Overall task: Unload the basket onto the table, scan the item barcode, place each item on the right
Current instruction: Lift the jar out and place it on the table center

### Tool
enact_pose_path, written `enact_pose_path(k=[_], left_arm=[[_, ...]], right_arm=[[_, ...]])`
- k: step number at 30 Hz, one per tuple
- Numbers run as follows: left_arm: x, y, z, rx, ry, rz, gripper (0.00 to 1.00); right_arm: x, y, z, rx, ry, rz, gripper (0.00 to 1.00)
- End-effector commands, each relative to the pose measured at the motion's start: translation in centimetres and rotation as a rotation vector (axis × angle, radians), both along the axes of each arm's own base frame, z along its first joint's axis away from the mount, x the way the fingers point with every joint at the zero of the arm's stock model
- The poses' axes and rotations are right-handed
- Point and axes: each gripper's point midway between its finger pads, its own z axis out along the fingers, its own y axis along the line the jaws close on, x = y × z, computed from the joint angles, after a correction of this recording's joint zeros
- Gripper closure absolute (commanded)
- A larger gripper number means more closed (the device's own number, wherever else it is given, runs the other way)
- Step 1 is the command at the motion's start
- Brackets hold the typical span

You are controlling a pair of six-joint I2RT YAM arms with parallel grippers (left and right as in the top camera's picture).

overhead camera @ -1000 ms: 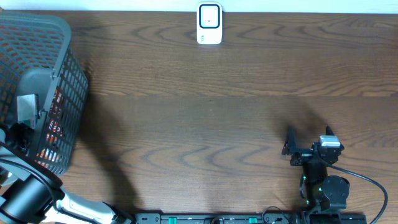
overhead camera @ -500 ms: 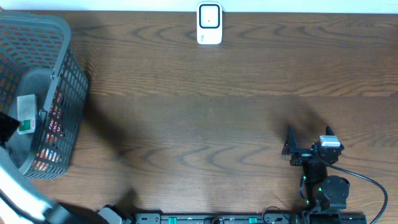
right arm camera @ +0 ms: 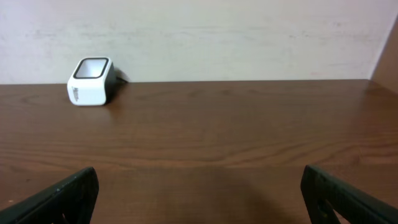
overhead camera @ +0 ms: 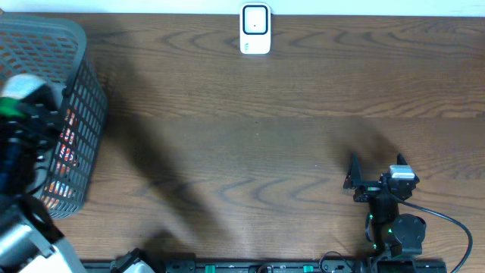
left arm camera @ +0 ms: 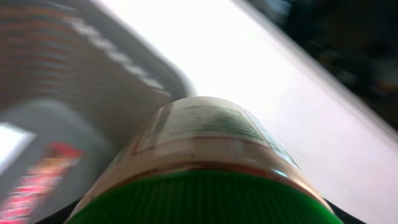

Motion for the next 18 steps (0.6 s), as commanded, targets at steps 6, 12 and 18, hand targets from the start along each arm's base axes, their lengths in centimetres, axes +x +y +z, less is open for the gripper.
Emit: enact_pose_path(k=[6, 12, 18], left_arm=[[3.9, -10.3, -3.2, -0.067, 0.112, -0.308, 0.25], [8.3, -17.1, -11.9, 0.078, 0.379, -0.401, 0.25], [10.2, -22.6, -22.9, 0.263, 0.664, -0.452, 0.25]], right_arm=[[0.0, -0.2, 0.0, -0.015, -0.003, -0.005, 0.01], [0.0, -0.2, 0.0, -0.015, -0.003, -0.005, 0.01], [0.0, -0.2, 0.0, -0.015, -0.003, -0.005, 0.01]])
